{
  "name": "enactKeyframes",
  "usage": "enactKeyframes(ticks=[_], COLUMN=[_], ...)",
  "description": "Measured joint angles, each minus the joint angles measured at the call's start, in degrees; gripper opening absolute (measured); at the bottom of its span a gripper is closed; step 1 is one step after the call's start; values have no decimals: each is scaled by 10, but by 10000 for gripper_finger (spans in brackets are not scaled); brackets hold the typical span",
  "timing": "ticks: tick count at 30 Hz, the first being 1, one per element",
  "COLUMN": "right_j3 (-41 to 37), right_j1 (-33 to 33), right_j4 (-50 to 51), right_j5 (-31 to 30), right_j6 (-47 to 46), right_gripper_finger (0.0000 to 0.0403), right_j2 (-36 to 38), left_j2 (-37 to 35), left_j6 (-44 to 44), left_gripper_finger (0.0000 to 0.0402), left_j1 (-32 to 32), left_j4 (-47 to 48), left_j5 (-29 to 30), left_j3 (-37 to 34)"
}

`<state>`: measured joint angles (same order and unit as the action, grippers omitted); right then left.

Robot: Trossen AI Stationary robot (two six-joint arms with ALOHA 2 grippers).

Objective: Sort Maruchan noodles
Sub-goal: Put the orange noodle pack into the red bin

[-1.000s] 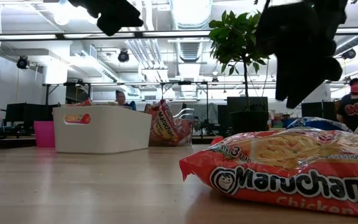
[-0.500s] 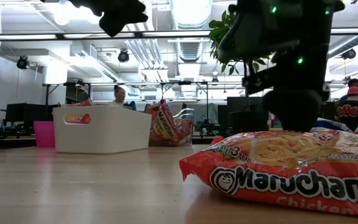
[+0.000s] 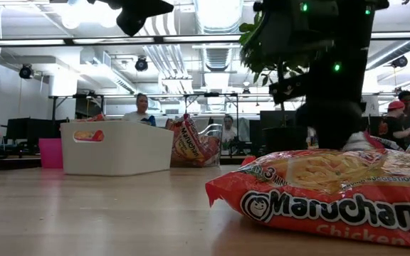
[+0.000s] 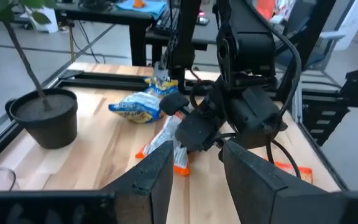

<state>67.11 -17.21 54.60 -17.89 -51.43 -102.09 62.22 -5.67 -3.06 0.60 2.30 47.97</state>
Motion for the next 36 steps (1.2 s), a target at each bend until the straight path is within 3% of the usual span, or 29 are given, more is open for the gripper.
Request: enactKeyframes(ticks=[5,8,17,23,30,36], right_j3=[-12,-39,-228,-310,-313,-313], right_j1=[-8,-20,-23,-20,-19,-19], right_j4=[-21,-92,-540,-747,-785,-792], right_j5=[-17,-37,-34,-2,21,30], right_j6=[3,5,78,116,130,140], right_gripper_finger=[10,9,9,9,9,9], right_j2=[64,111,250,284,276,275], left_j2=[17,35,129,202,298,343], left_j6=[7,18,51,88,127,124], left_gripper_finger=[123,123,131,192,275,271], left_j1=[-17,-38,-80,-79,-77,-77], left_j4=[-23,-31,-110,-141,-265,-313], left_j5=[-3,-3,-5,-4,-3,-3], left_j3=[0,0,0,0,1,1])
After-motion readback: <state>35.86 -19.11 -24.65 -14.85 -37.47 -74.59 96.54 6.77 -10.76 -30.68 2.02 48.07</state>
